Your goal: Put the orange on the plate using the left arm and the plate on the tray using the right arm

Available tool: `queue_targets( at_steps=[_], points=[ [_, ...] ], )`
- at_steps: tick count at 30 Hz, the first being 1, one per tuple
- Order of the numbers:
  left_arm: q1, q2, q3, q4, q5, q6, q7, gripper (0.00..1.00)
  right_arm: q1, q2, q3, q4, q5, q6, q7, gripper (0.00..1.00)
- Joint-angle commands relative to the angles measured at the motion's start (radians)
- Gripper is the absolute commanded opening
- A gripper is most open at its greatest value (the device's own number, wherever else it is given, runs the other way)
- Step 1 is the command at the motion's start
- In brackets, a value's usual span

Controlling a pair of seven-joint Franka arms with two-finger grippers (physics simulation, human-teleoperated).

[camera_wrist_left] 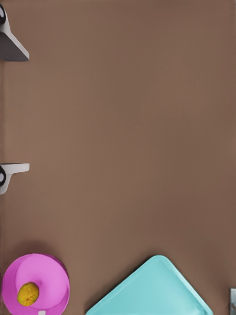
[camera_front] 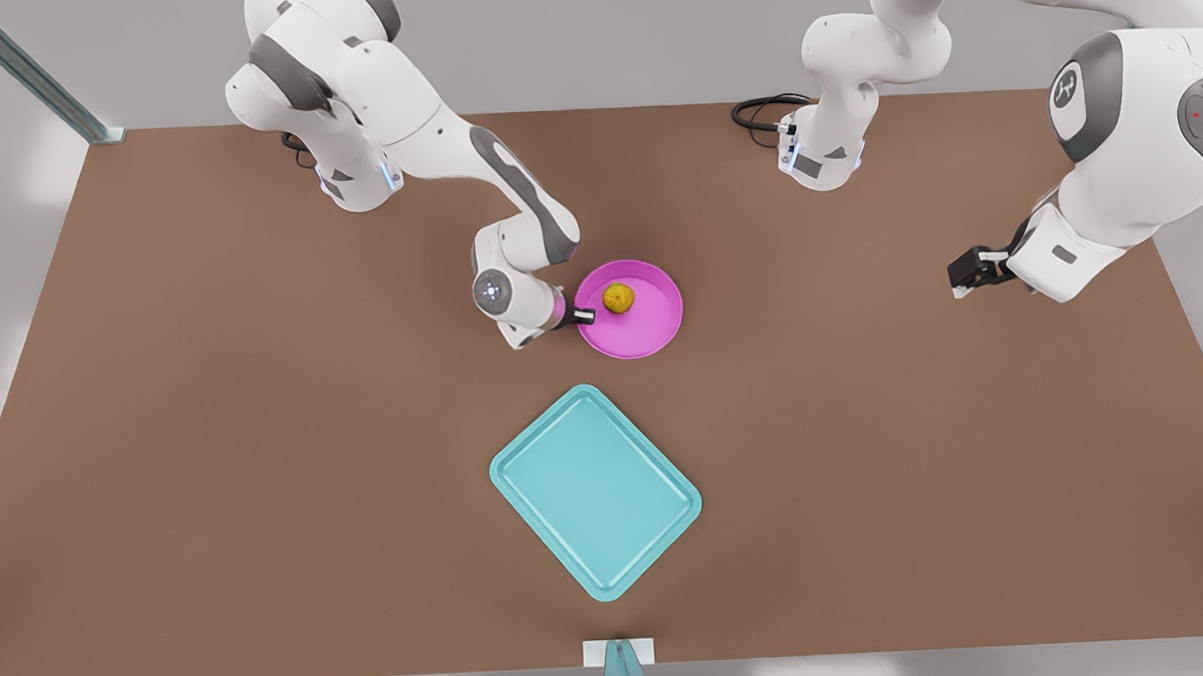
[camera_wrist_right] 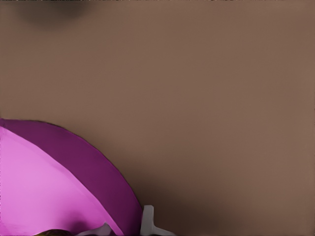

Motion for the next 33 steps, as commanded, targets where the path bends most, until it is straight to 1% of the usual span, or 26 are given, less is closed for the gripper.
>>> queue_targets(
  at_steps=[1,2,5,9,13,14,17,20,21,24,27,31,32,33],
  points=[
    [0.001,-0.003,0.001,0.001,0.001,-0.004,0.045,1.0,-0.002,-0.001,0.0,0.001,0.0,0.0,0.042,0.24],
    [0.0,-0.003,0.001,0.001,0.001,-0.005,0.045,1.0,-0.002,-0.002,0.0,0.001,0.009,0.0,0.041,0.21],
    [0.0,-0.003,-0.001,0.001,0.001,-0.01,0.045,1.0,-0.007,-0.008,0.001,0.001,0.009,-0.006,0.041,0.21],
    [0.0,-0.003,-0.001,0.001,0.001,-0.012,0.045,1.0,-0.019,-0.054,0.004,0.009,0.009,-0.014,0.042,0.21],
    [0.0,-0.003,-0.001,0.001,0.001,-0.012,0.045,1.0,-0.073,-0.099,0.007,0.04,0.011,-0.034,0.042,0.21],
    [0.0,-0.003,0.001,0.001,0.001,-0.012,0.045,1.0,-0.092,-0.103,0.007,0.053,0.014,-0.04,0.041,0.21],
    [0.0,-0.003,-0.001,0.001,0.001,-0.012,0.045,1.0,-0.201,-0.097,0.006,0.17,0.023,-0.16,0.022,0.21],
    [0.0,-0.015,-0.001,0.001,0.001,-0.012,0.045,1.0,-0.281,-0.042,0.004,0.285,0.052,-0.2,-0.002,0.21],
    [0.0,-0.015,-0.001,0.001,0.001,-0.013,0.045,1.0,-0.304,-0.031,0.004,0.299,0.06,-0.21,-0.016,0.21],
    [0.0,-0.015,-0.002,0.001,0.001,-0.024,0.045,1.0,-0.373,0.096,0.004,0.448,0.103,-0.295,-0.068,0.21],
    [0.001,-0.015,-0.002,0.001,0.0,-0.024,0.045,1.0,-0.379,0.187,0.003,0.541,0.103,-0.296,-0.085,0.21],
    [0.001,-0.015,-0.002,0.001,0.0,-0.024,0.045,1.0,-0.378,0.214,0.004,0.558,0.101,-0.298,-0.082,0.21],
    [0.001,-0.015,-0.002,0.001,0.0,-0.024,0.045,1.0,-0.378,0.214,0.004,0.558,0.101,-0.298,-0.084,0.69],
    [0.0,-0.015,-0.002,0.001,0.0,-0.024,0.045,1.0,-0.376,0.216,0.004,0.56,0.1,-0.298,-0.084,1.0]
  ],
)
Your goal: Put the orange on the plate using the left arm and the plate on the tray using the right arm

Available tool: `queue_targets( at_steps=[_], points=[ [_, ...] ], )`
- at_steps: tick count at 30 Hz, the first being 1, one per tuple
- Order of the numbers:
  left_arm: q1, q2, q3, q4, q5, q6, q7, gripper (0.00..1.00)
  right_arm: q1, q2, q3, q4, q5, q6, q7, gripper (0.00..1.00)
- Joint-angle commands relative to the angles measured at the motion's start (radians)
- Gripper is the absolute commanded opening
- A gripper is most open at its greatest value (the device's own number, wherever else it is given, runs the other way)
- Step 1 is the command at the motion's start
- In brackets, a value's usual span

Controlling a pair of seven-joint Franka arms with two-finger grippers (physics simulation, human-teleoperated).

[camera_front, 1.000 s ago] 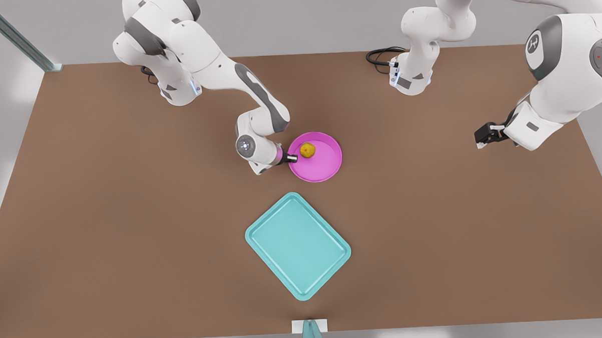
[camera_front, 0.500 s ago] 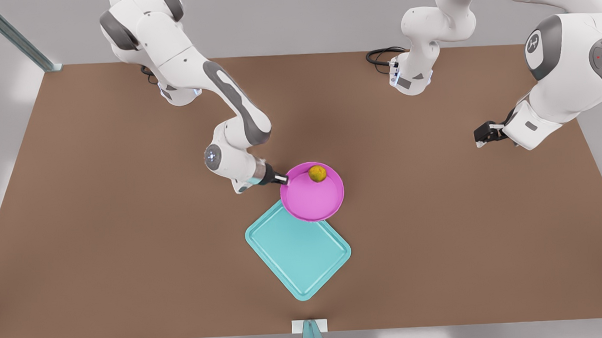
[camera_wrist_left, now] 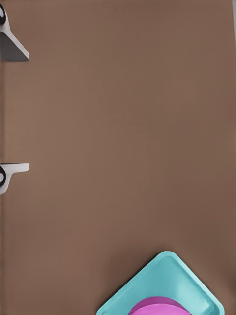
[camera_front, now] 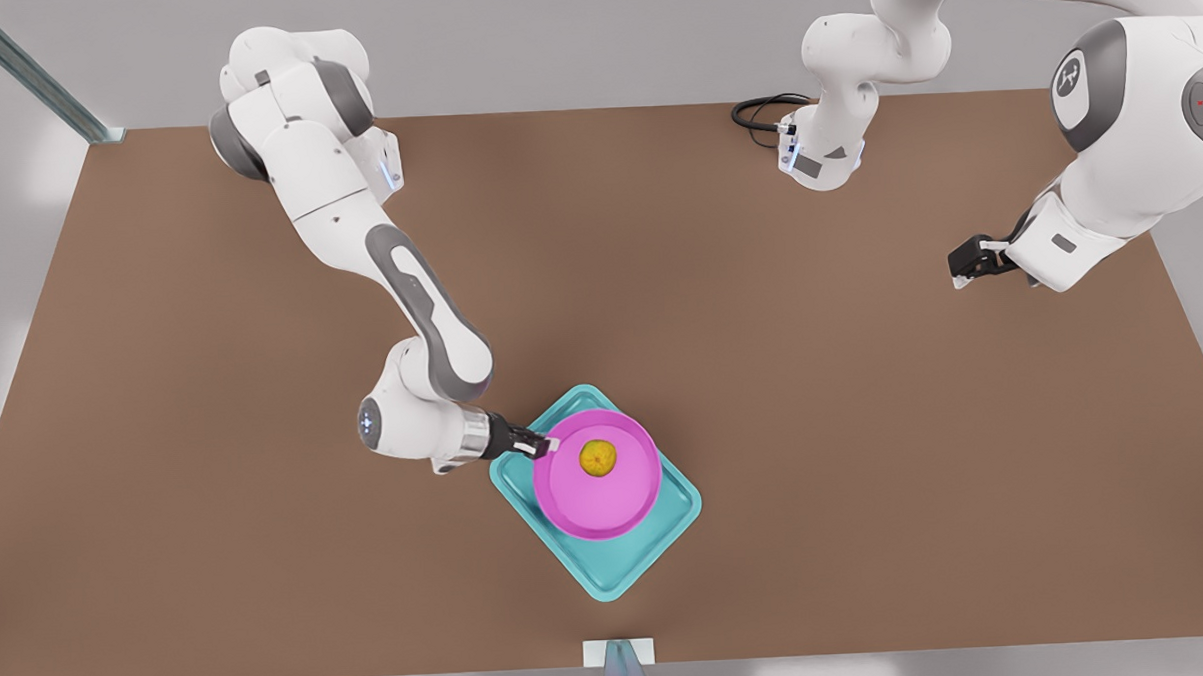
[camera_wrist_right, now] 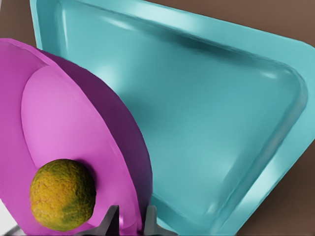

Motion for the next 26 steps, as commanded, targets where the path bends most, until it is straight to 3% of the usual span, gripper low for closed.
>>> queue_targets(
  at_steps=[1,7,8,9,10,11,13,15,18,26],
  points=[
    [-0.001,-0.001,0.0,0.0,0.0,-0.002,0.007,1.0,0.0,0.001,0.0,0.001,0.0,-0.026,-0.039,1.0],
    [-0.001,-0.003,0.0,0.0,0.002,-0.005,0.007,1.0,-0.003,-0.01,-0.004,0.022,-0.006,-0.07,-0.04,1.0],
    [0.001,-0.003,0.0,0.0,0.002,-0.005,0.007,1.0,-0.007,-0.038,-0.038,0.024,-0.049,-0.11,-0.037,1.0],
    [-0.001,-0.003,0.0,0.0,0.002,-0.005,0.007,1.0,-0.016,-0.102,-0.104,0.038,-0.249,-0.306,-0.04,1.0],
    [-0.001,-0.003,0.0,0.0,0.0,-0.005,0.007,1.0,-0.062,-0.099,-0.116,0.267,-0.574,-0.651,-0.098,1.0],
    [-0.001,-0.001,0.0,0.0,0.002,-0.005,0.007,1.0,-0.069,-0.104,-0.125,0.416,-0.779,-0.865,-0.268,1.0],
    [-0.001,-0.001,0.0,0.0,0.0,-0.005,0.007,1.0,-0.141,-0.131,-0.193,0.61,-0.854,-1.054,-0.48,1.0],
    [-0.001,-0.001,0.0,0.0,0.0,-0.005,0.007,1.0,-0.165,-0.324,-0.218,0.546,-0.859,-1.074,-0.479,1.0],
    [-0.001,-0.001,0.0,0.0,0.002,-0.005,0.021,1.0,-0.168,-0.575,-0.211,0.226,-0.857,-0.963,-0.473,1.0],
    [0.001,-0.001,0.002,0.0,0.002,-0.005,0.023,1.0,-0.17,-0.628,-0.199,0.151,-0.871,-0.932,-0.471,1.0]
  ],
)
